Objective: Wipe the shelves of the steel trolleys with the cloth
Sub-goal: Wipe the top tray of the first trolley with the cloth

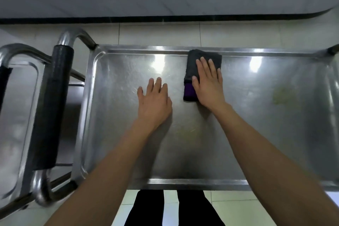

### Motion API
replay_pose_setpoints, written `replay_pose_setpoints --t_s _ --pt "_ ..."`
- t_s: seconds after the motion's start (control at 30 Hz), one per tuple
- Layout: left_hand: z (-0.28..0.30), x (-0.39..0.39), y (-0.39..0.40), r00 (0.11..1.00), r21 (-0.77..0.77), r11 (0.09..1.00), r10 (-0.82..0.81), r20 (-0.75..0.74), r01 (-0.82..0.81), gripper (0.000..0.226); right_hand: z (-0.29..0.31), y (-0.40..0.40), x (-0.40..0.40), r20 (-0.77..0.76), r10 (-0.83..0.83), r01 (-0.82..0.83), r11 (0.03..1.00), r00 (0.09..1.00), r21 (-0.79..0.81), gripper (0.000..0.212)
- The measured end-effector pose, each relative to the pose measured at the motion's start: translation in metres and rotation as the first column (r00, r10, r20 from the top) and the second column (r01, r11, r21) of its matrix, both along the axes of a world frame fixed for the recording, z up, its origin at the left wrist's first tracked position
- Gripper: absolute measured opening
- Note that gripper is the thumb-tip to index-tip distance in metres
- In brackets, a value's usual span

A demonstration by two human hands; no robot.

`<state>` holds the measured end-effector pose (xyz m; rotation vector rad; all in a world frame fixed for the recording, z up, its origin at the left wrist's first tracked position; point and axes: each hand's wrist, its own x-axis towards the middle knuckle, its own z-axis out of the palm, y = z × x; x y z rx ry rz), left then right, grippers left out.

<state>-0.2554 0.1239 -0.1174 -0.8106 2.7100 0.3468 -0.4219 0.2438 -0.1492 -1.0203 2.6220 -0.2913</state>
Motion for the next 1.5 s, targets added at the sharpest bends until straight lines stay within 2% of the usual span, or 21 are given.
replay_pose_setpoints --t_s 0.23,0.37,0.57,0.77,0.93,1.1,1.27,1.5 --pt "0.000 0.004 0.004 1.000 -0.013 1.000 0.008 -0.001 -0.008 0.046 -0.001 0.054 0.026 -0.028 -0.020 0.021 0.999 0.999 0.036 0.059" --pt "-0.003 0.015 0.003 1.000 -0.021 1.000 0.016 -0.027 -0.016 0.044 -0.002 0.049 0.040 -0.054 -0.022 0.025 0.998 0.998 0.051 0.060" --pt "-0.008 0.037 -0.008 0.999 0.019 0.999 -0.028 -0.041 0.029 0.051 -0.004 0.021 0.077 -0.058 0.061 -0.058 0.997 0.996 0.046 0.060" --pt "-0.006 0.086 -0.029 0.974 0.075 0.981 0.189 -0.125 -0.180 0.051 -0.003 -0.018 0.113 -0.039 0.139 -0.137 0.990 0.990 0.032 0.059" --pt "-0.005 0.137 -0.053 0.944 0.012 0.946 0.325 -0.058 -0.325 0.050 -0.002 -0.057 0.145 -0.039 0.212 -0.212 0.977 0.976 0.018 0.057" --pt "-0.005 0.174 -0.070 0.896 -0.023 0.901 0.429 -0.114 -0.434 0.044 -0.002 -0.098 0.185 -0.042 0.273 -0.273 0.962 0.961 -0.017 0.057" --pt "-0.008 0.190 -0.074 0.847 0.028 0.881 0.463 -0.260 -0.473 0.045 -0.001 -0.141 0.211 -0.018 0.321 -0.321 0.946 0.947 -0.038 0.056" --pt "-0.005 0.189 -0.078 0.727 0.205 0.809 0.586 -0.356 -0.552 0.055 -0.002 -0.176 0.228 0.004 0.432 -0.430 0.900 0.902 -0.071 0.055"
